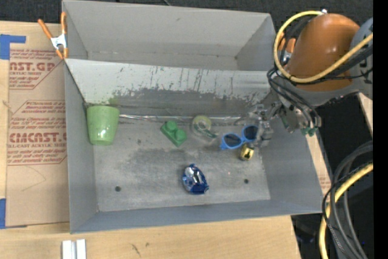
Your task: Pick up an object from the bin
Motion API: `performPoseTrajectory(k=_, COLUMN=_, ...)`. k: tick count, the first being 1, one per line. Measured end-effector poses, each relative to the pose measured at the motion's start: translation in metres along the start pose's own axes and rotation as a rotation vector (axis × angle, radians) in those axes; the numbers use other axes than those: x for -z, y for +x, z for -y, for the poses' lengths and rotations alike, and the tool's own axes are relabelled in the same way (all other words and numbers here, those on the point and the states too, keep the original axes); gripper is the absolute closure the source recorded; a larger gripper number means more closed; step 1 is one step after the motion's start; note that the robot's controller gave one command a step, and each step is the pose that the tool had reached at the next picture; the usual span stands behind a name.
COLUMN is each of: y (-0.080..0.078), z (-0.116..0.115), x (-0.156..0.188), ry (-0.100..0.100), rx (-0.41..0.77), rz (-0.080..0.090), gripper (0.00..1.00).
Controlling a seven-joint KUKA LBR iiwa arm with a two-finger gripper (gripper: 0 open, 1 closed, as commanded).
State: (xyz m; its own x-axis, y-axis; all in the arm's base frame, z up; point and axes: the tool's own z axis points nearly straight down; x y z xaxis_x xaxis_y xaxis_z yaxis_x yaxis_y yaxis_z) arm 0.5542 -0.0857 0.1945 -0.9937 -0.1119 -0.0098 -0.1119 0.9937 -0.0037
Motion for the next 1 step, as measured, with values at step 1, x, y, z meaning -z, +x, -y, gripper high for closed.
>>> performPoseTrajectory(k=1, y=0.0046, z=0.0111, x=0.0647, ry=-0.002, rx=0.185, rz=-0.002, gripper=1.00)
